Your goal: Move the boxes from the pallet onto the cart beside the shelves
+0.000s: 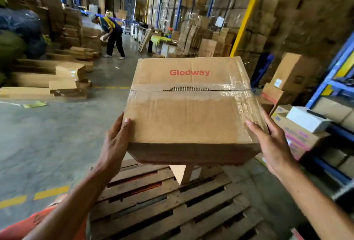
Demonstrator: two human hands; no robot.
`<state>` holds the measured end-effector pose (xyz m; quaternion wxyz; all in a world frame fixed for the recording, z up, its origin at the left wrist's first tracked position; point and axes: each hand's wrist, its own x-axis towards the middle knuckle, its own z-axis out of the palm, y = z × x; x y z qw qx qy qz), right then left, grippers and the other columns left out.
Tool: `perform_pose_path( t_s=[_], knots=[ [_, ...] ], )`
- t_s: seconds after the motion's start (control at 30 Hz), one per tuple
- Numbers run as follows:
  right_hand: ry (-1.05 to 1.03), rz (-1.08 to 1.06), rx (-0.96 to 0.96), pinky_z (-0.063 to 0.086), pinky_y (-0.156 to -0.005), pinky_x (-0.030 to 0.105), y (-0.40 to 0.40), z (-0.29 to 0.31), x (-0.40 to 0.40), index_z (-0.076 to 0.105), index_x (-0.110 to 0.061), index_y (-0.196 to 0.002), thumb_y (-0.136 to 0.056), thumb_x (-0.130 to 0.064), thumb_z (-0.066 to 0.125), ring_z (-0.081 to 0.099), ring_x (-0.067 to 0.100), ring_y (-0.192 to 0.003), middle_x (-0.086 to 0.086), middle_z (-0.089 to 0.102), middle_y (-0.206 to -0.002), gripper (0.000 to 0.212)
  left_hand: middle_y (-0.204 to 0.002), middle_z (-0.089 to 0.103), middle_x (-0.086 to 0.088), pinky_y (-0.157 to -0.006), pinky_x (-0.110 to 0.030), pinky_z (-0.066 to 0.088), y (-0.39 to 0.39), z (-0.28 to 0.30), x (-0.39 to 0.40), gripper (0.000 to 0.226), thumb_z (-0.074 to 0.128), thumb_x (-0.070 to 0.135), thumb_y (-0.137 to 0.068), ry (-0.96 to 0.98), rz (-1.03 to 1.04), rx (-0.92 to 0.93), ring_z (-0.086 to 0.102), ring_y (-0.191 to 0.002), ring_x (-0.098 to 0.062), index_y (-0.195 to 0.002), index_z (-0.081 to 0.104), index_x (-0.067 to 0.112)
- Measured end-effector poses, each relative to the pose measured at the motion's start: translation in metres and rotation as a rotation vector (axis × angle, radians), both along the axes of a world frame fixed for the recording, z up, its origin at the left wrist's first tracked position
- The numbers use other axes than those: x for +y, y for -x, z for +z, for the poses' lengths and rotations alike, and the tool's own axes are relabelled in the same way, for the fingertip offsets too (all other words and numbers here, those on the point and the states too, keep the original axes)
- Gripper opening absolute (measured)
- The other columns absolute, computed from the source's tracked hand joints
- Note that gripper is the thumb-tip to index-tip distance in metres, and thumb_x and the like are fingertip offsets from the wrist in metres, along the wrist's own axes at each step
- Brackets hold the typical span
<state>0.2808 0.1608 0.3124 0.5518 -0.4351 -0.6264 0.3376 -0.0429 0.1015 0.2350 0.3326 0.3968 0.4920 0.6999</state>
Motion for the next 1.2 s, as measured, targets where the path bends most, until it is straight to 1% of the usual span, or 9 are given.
perform_pose_path(
  t_s=[0.2,0.33,0.4,0.5,0.6,0.73,0.93,1.07,1.2],
  knots=[
    [-0.17,-0.254,0.05,0.048,-0.092,0.019,-0.117,0.081,-0.097,0.057,-0.034,-0.13,-0.047,-0.063,0.076,0.061,0.004,-0.113,-0.013,0.068,-0.118,0.09,-0.125,0.058,0.008,-0.079,-0.011,0.045,-0.118,0.076,0.012,0.038,0.042,0.026,-0.101,-0.148,-0.22,-0.041,0.055,-0.103,-0.001,-0.139,0.048,0.023],
    [-0.269,-0.396,0.085,0.048,-0.088,0.014,-0.192,0.119,-0.157,0.05,-0.041,-0.128,-0.083,-0.03,0.066,0.059,0.006,-0.116,-0.014,0.066,-0.117,0.049,-0.136,0.055,0.007,-0.103,-0.028,0.042,-0.206,0.119,0.02,0.041,0.049,0.032,-0.098,-0.213,-0.38,-0.049,0.052,-0.123,-0.012,-0.138,0.052,0.025],
    [-0.315,-0.487,0.071,0.047,-0.095,0.021,-0.227,0.133,-0.186,0.049,-0.037,-0.133,-0.093,-0.012,0.055,0.059,0.006,-0.116,-0.011,0.065,-0.121,0.047,-0.138,0.055,0.004,-0.109,-0.034,0.038,-0.251,0.14,0.023,0.042,0.052,0.033,-0.097,-0.244,-0.462,-0.061,0.051,-0.127,-0.015,-0.137,0.053,0.024],
    [-0.366,-0.606,0.073,0.045,-0.102,0.031,-0.281,0.154,-0.23,0.05,-0.026,-0.137,-0.091,-0.018,0.059,0.061,0.008,-0.115,-0.006,0.065,-0.124,0.048,-0.131,0.062,0.002,-0.104,-0.026,0.041,-0.325,0.174,0.018,0.034,0.051,0.024,-0.098,-0.326,-0.581,-0.077,0.057,-0.118,-0.009,-0.132,0.058,0.02],
    [-0.402,-0.678,0.096,0.044,-0.102,0.032,-0.327,0.171,-0.262,0.048,-0.025,-0.139,-0.078,-0.033,0.069,0.06,0.01,-0.117,-0.004,0.064,-0.126,0.065,-0.116,0.067,0.011,-0.083,-0.011,0.045,-0.386,0.209,0.005,0.024,0.049,0.023,-0.099,-0.383,-0.639,-0.061,0.06,-0.09,0.009,-0.116,0.062,0.033],
    [-0.44,-0.71,0.122,0.046,-0.101,0.039,-0.382,0.186,-0.287,0.049,-0.025,-0.138,-0.092,-0.014,0.057,0.062,0.017,-0.114,0.0,0.067,-0.121,0.048,-0.11,0.068,0.009,-0.076,-0.028,0.043,-0.458,0.235,-0.001,0.026,0.049,0.027,-0.097,-0.409,-0.742,-0.056,0.058,-0.096,-0.009,-0.116,0.067,0.027],
    [-0.384,-0.779,0.1,0.047,-0.099,0.051,-0.444,0.188,-0.296,0.054,-0.055,-0.121,-0.078,-0.035,0.073,0.064,0.02,-0.111,-0.006,0.067,-0.12,0.051,-0.097,0.066,0.015,-0.076,-0.026,0.041,-0.538,0.249,-0.002,0.025,0.048,0.023,-0.096,-0.344,-0.844,-0.094,0.057,-0.085,-0.003,-0.114,0.064,0.03],
    [-0.354,-0.795,0.156,0.055,-0.083,0.039,-0.475,0.18,-0.282,0.053,-0.034,-0.132,-0.088,-0.019,0.063,0.069,0.02,-0.1,-0.002,0.072,-0.111,0.048,-0.109,0.071,0.006,-0.094,-0.029,0.041,-0.569,0.25,0.017,0.028,0.051,0.025,-0.091,-0.331,-0.874,-0.103,0.06,-0.1,-0.011,-0.112,0.069,0.025],
    [-0.289,-0.791,0.142,0.054,-0.067,0.029,-0.498,0.175,-0.265,0.059,-0.028,-0.124,-0.085,-0.026,0.067,0.072,0.016,-0.08,-0.001,0.075,-0.097,0.04,-0.109,0.069,0.003,-0.095,-0.033,0.04,-0.594,0.251,0.049,0.037,0.055,0.052,-0.078,-0.263,-0.915,-0.025,0.057,-0.107,-0.017,-0.1,0.073,0.027]
  ],
)
